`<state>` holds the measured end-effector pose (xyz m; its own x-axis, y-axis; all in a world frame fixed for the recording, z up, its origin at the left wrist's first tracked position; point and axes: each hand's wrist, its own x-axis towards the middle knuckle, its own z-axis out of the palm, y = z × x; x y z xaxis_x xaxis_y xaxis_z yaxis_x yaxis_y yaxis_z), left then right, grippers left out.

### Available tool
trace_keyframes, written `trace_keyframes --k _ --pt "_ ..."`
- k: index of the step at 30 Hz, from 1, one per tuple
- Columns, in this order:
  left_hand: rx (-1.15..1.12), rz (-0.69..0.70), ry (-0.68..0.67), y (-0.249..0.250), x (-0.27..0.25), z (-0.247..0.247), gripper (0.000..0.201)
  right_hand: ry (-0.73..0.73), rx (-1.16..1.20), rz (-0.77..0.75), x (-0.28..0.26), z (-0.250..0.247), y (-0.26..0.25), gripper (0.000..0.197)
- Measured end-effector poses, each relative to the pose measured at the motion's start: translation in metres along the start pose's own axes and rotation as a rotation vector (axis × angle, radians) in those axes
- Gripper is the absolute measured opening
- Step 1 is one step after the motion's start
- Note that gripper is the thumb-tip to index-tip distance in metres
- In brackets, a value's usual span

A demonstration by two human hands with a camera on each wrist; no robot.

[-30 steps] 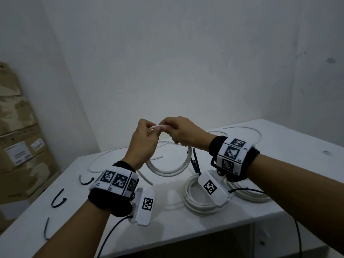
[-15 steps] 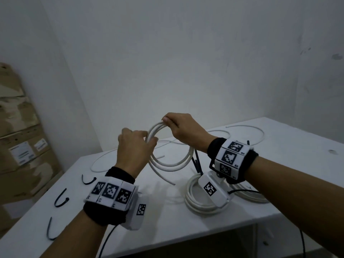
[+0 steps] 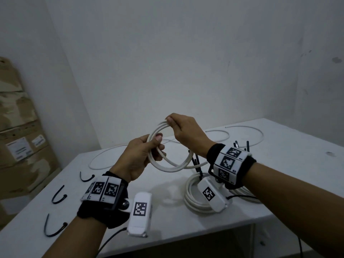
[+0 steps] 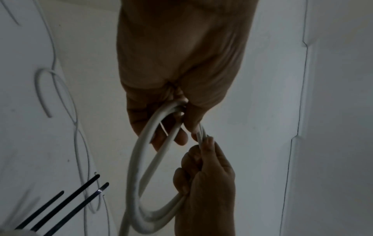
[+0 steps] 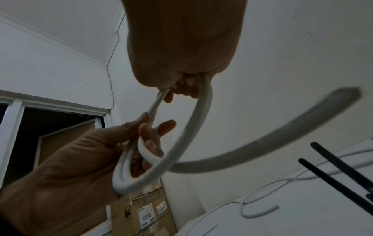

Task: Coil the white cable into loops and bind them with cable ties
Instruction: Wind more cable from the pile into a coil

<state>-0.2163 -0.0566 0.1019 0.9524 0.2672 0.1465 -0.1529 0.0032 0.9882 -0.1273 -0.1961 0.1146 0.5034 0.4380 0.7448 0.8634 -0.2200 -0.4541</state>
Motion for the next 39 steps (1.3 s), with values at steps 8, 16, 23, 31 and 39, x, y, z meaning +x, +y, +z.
trace_keyframes --k 8,16,23,31,39 --pt "-0.281 -0.146 -0.002 -0.004 -0.008 0.002 0.030 -0.010 -0.052 -0.005 -0.001 0.012 0.007 0.025" --pt "0.086 0.088 0.233 -0.009 -0.007 0.017 0.044 -0.089 -0.071 -0.057 -0.001 0.017 0.010 0.024" --pt "0.194 0.132 0.203 -0.011 -0.004 0.015 0.032 -0.210 -0.085 -0.053 -0.001 0.018 0.013 0.026" --pt "0.099 -0.171 -0.047 -0.004 0.000 -0.001 0.048 -0.295 -0.126 -0.082 -0.007 0.018 0.013 0.027" --pt "0.131 0.064 0.123 -0.010 0.000 0.009 0.041 -0.336 -0.056 -0.046 0.001 0.016 0.002 0.033"
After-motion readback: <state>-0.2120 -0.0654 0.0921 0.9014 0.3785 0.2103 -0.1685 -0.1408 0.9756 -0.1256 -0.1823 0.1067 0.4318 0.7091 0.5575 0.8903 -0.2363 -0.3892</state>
